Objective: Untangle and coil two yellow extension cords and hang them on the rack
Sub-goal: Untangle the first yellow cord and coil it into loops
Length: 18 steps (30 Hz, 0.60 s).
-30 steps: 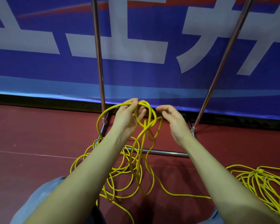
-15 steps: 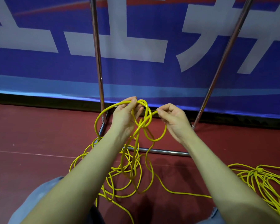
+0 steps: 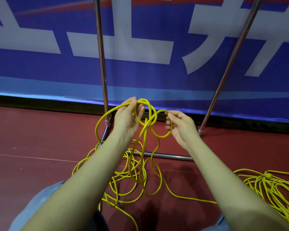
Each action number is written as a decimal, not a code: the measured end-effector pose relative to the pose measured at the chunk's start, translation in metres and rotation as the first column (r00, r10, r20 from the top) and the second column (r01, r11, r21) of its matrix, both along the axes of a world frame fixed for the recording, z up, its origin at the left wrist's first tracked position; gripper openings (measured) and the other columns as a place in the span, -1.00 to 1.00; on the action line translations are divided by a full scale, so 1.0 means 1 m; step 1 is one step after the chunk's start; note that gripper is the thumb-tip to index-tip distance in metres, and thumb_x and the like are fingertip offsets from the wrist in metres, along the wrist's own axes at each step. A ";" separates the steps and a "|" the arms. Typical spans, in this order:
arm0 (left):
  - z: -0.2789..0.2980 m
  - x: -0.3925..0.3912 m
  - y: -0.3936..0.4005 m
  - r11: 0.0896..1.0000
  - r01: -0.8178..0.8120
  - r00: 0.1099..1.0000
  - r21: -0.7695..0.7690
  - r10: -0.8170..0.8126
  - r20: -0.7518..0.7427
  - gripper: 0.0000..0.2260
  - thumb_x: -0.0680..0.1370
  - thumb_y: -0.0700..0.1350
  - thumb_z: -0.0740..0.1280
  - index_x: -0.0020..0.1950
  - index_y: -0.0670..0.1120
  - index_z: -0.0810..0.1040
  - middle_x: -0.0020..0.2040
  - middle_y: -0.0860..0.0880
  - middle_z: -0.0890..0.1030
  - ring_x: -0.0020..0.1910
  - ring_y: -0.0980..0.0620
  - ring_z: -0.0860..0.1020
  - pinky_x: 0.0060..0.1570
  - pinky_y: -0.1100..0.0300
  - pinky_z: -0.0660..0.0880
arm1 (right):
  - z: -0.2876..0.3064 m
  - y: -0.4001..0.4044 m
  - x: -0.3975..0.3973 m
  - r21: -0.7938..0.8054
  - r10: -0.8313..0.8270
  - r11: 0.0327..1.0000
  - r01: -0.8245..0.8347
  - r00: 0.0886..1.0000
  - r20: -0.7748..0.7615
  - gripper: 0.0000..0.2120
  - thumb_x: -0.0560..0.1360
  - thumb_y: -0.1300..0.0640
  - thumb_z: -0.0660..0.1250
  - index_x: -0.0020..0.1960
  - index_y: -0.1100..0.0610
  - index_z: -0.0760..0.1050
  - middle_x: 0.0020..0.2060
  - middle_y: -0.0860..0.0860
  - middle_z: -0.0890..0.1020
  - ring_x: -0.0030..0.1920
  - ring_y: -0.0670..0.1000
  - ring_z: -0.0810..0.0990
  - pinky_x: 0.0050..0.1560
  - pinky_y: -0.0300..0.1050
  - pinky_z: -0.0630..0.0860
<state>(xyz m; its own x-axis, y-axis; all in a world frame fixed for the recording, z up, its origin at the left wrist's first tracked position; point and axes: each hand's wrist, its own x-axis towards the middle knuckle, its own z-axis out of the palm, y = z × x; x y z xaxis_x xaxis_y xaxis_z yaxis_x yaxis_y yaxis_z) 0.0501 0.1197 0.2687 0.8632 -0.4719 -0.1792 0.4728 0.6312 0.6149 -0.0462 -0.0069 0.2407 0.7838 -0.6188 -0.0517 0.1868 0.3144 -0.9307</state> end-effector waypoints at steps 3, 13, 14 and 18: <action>-0.002 -0.005 -0.001 0.997 0.033 0.995 0.075 -0.040 0.087 -0.92 0.58 -0.28 0.27 -0.10 -0.16 0.50 -0.36 -0.04 0.61 -0.39 0.10 0.61 -0.25 0.30 0.58 | 0.003 0.001 0.003 -0.142 0.015 0.990 -0.010 0.999 0.036 -0.82 0.51 0.43 0.22 -0.18 0.22 0.50 -0.34 0.08 0.45 -0.42 -0.10 0.37 -0.43 -0.29 0.27; -0.003 -0.005 -0.001 0.997 0.021 0.999 0.072 -0.024 0.040 -0.95 0.56 -0.28 0.30 -0.08 -0.18 0.52 -0.30 -0.09 0.61 -0.34 0.04 0.62 -0.19 0.21 0.60 | 0.004 0.019 0.006 -0.446 0.052 0.889 -0.101 0.991 -0.122 -0.97 0.48 0.15 0.40 -0.09 0.07 0.55 -0.16 -0.03 0.62 -0.16 -0.16 0.54 -0.06 -0.33 0.41; -0.002 -0.004 -0.001 0.998 0.032 0.999 0.048 -0.033 0.020 -0.96 0.56 -0.27 0.30 -0.07 -0.18 0.52 -0.27 -0.10 0.61 -0.32 0.03 0.64 -0.18 0.20 0.61 | 0.000 0.019 0.006 -0.456 0.037 0.883 -0.112 0.985 -0.170 -0.86 0.44 0.13 0.44 -0.03 0.06 0.53 -0.09 -0.01 0.59 -0.10 -0.14 0.53 -0.03 -0.30 0.40; 0.005 -0.004 0.000 0.998 0.057 0.998 -0.033 -0.058 -0.036 -0.95 0.58 -0.28 0.26 -0.05 -0.19 0.51 -0.24 -0.13 0.62 -0.32 0.02 0.65 -0.22 0.20 0.63 | -0.003 0.019 0.004 -0.283 0.128 0.939 -0.196 0.962 -0.243 -0.71 0.49 0.05 0.38 0.19 0.07 0.50 -0.05 -0.03 0.58 -0.05 -0.07 0.52 -0.03 -0.11 0.42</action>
<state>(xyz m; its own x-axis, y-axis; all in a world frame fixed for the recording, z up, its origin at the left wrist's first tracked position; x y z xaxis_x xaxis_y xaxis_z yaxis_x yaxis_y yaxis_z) 0.0464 0.1196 0.2735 0.8278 -0.5262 -0.1948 0.5306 0.6213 0.5765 -0.0423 0.0122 0.2377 0.8653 -0.4972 -0.0632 -0.0604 0.0218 -0.9979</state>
